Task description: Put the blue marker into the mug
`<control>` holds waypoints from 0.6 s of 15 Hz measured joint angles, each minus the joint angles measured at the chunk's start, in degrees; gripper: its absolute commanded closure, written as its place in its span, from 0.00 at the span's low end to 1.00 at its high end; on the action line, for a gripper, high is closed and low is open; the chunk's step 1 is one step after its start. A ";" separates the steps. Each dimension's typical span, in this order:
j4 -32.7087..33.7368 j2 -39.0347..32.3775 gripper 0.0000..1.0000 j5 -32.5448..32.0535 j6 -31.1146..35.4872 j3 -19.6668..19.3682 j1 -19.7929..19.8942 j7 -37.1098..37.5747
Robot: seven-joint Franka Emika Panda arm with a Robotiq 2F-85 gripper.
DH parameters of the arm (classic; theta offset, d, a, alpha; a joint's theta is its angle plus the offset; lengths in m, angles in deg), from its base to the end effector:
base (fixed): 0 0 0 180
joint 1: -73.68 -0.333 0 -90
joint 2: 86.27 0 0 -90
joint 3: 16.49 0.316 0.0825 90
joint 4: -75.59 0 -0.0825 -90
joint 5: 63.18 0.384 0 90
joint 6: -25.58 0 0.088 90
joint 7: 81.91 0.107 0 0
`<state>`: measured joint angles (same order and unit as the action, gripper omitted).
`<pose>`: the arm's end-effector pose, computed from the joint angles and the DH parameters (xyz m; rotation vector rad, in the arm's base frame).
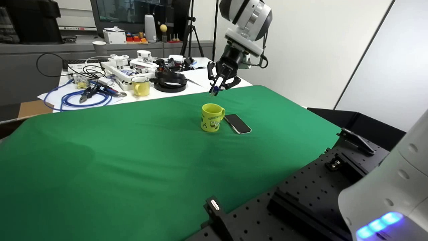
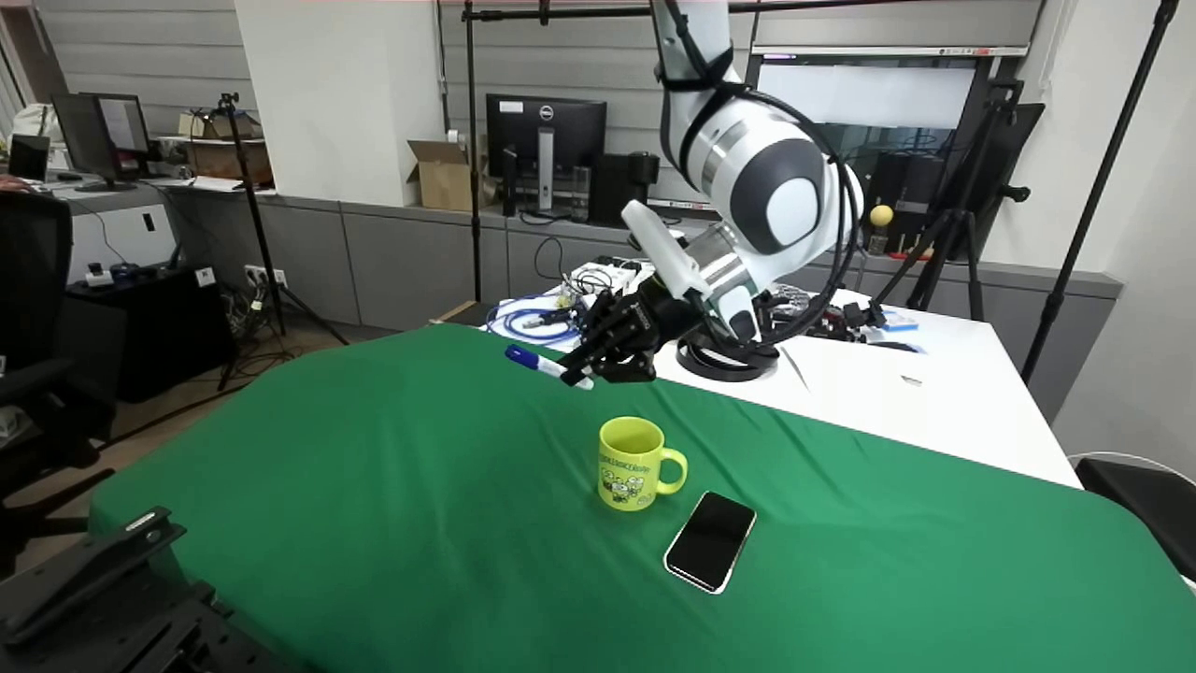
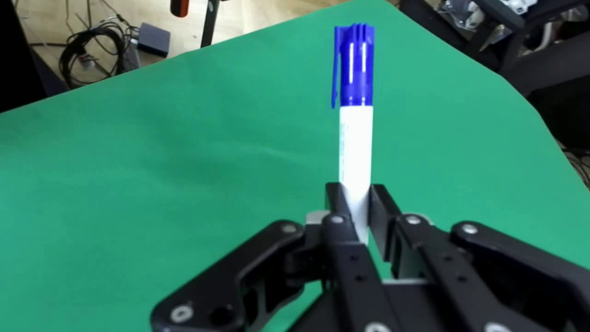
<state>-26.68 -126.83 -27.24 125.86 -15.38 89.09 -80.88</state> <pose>0.5674 -0.0906 0.1360 -2.2611 0.7348 0.8253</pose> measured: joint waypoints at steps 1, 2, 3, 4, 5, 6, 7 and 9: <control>0.02 -0.16 0.96 1.48 -0.54 -0.67 0.67 0.00; 0.05 -0.37 0.96 2.81 -0.97 -1.33 1.19 -0.01; 0.11 -0.62 0.96 3.98 -1.14 -1.91 1.57 -0.01; 0.26 -0.93 0.96 5.07 -1.19 -2.52 1.84 -0.02; 0.48 -1.25 0.96 5.95 -1.22 -3.01 2.01 -0.02; 0.71 -1.54 0.96 6.71 -1.23 -3.45 2.13 -0.03; 1.00 -1.82 0.96 7.31 -1.23 -3.85 2.15 -0.08; 1.73 -2.43 0.96 8.39 -1.19 -4.32 2.15 -0.18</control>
<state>-24.95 -129.26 -18.85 124.68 -19.71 91.25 -81.06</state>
